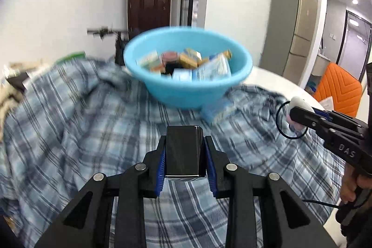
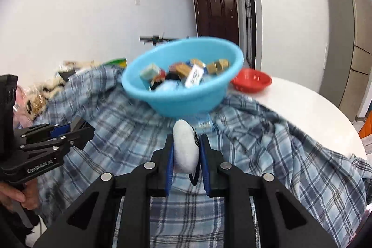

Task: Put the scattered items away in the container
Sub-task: 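Carry the black box and white earbuds up over the blue basin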

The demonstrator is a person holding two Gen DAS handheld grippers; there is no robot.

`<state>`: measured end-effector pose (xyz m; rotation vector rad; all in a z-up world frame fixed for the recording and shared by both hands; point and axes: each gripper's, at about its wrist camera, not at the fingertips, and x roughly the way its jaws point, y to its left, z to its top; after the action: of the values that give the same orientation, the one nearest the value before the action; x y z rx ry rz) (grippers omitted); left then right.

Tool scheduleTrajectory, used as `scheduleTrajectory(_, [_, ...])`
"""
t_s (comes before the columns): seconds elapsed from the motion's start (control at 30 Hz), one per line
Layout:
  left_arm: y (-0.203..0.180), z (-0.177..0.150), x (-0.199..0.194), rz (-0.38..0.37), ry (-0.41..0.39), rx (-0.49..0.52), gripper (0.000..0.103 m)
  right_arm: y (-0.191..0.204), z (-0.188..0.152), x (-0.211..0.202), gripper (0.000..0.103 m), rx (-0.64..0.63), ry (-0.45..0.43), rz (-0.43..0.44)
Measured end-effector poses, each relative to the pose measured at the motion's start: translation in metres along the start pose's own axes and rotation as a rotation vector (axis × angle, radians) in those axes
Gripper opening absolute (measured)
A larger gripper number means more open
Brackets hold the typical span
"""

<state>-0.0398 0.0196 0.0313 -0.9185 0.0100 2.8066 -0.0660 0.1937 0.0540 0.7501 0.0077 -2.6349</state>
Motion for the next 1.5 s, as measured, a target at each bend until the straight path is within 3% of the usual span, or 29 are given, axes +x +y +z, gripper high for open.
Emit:
scheduleTrajectory(0.3, [-0.011,0.018,-0.068,0.066,-0.267,0.045,0.032,0.015,0.021,-0.063,0.019,-0.038,-0.214,-0.037])
scheduleTrajectory(0.47, [-0.016,0.015,-0.099,0.100,-0.357,0.042,0.032,0.027,0.017,-0.090,0.019,-0.075,-0.291,-0.058])
scheduleTrajectory(0.63, [-0.018,0.003,-0.123,0.107,-0.375,0.011,0.032,0.036,0.007,-0.107,0.019,-0.076,-0.298,-0.043])
scheduleTrajectory(0.8, [-0.012,-0.007,-0.138,0.049,-0.353,-0.037,0.032,0.040,-0.002,-0.115,0.019,-0.071,-0.295,-0.045])
scheduleTrajectory(1.03, [-0.014,-0.002,-0.141,0.064,-0.372,-0.027,0.032,0.042,0.001,-0.116,0.019,-0.080,-0.307,-0.045])
scheduleTrajectory(1.27, [-0.010,0.025,-0.123,0.052,-0.403,-0.014,0.032,0.036,0.027,-0.101,0.019,-0.093,-0.335,-0.033])
scheduleTrajectory(1.5, [0.007,0.072,-0.078,0.033,-0.424,-0.059,0.032,0.027,0.069,-0.064,0.019,-0.102,-0.335,-0.031])
